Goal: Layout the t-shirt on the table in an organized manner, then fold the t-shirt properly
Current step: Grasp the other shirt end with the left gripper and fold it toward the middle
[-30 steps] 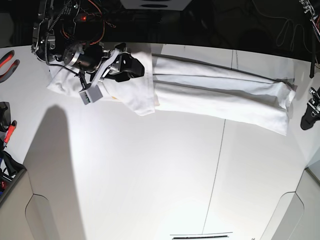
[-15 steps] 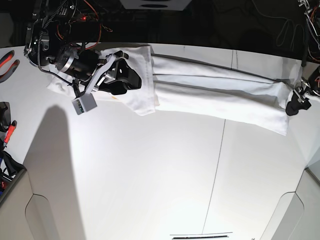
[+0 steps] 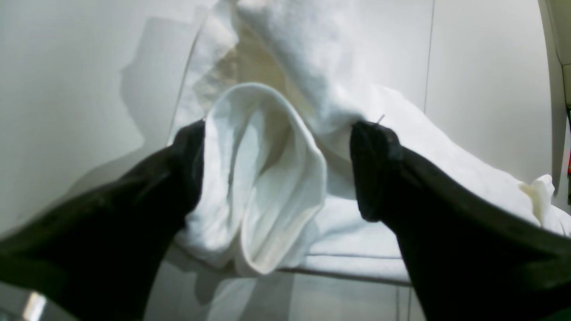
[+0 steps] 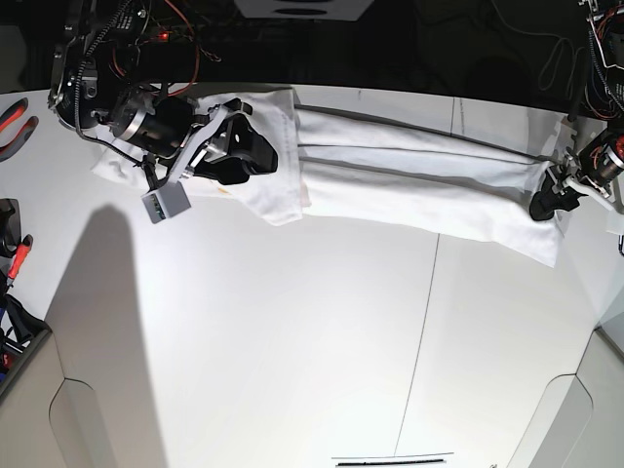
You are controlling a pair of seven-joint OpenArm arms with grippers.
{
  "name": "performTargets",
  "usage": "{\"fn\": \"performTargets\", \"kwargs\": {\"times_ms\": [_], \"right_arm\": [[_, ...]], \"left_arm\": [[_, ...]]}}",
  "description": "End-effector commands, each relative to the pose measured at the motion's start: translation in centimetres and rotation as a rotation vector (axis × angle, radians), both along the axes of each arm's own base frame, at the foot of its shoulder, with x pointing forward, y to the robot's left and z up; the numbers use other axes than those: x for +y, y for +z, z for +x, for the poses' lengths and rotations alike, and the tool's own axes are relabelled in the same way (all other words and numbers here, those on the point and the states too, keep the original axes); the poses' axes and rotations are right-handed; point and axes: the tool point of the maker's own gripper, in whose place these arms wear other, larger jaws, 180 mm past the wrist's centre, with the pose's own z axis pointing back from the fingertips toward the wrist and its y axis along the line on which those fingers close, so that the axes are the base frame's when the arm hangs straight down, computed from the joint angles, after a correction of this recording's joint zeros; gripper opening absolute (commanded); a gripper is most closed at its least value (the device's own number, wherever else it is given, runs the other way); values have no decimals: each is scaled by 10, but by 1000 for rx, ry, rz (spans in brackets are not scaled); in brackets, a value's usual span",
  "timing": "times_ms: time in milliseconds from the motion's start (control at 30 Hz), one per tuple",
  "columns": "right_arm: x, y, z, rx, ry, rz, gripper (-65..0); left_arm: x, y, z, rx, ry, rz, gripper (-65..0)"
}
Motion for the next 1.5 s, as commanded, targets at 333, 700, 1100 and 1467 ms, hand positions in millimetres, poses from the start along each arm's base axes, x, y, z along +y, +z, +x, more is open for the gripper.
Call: {"fn": "performTargets", "kwargs": {"times_ms": [333, 700, 1100, 1467], "right_arm": [[1, 11, 7, -51, -9, 22, -382], [-63, 21, 47, -154, -148, -122, -440], [-147, 24, 46, -148, -394, -191, -440], [-154, 25, 45, -150, -417, -191, -440]], "left_arm": [[5, 28, 16, -95, 40, -85, -650], [-32, 80, 11, -137, -85, -392, -650], [-132, 103, 7, -217, -313, -421, -650], [-212, 85, -5, -121, -521, -501, -650]]}}
